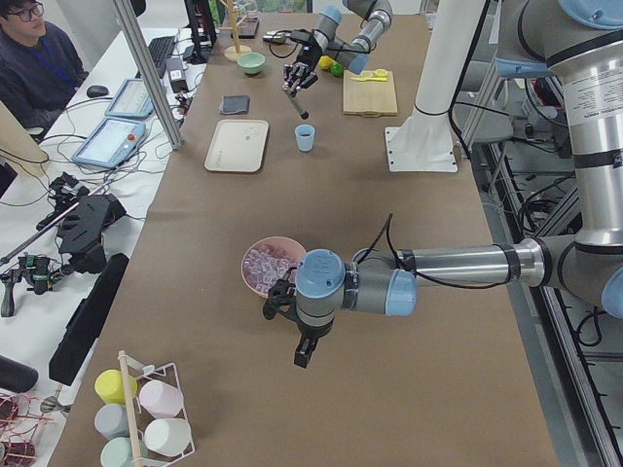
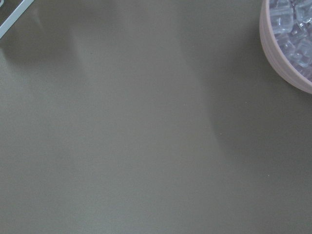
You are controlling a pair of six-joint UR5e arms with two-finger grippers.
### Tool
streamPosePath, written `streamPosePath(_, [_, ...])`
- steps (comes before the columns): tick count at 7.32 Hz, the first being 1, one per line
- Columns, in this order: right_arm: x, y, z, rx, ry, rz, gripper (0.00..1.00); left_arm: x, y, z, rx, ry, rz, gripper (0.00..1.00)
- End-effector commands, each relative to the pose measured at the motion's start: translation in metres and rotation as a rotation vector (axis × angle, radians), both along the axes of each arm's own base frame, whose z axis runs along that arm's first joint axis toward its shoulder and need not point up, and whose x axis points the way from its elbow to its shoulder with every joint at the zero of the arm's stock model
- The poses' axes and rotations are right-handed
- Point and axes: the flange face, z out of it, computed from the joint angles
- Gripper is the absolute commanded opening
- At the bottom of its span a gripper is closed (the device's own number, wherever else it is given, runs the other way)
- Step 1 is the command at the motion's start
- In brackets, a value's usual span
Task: Mash ice and strawberries in cup
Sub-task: 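Push the pestle down into the cup with the right gripper, pressing the contents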
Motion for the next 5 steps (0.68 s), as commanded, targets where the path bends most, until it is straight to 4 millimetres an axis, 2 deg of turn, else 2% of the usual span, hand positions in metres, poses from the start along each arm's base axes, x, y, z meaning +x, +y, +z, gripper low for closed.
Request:
streamPosePath(1, [-0.014,0.002,0.031,0.043,-0.072,0.0,0.0,0.0,-0.001,0.0,0.002,-0.002,0.0,0.99])
streamPosePath(3, [-0.025,-0.004,0.054,0.043,-0.078,0.013,0.0,0.0,0.0,0.0,0.001,-0.002,0.0,0.99])
streamPosePath(5, [-0.048,0.012,0.066,0.028,-0.095,0.031,0.0,0.0,0.0,-0.001,0.002,0.0,0.0,0.99])
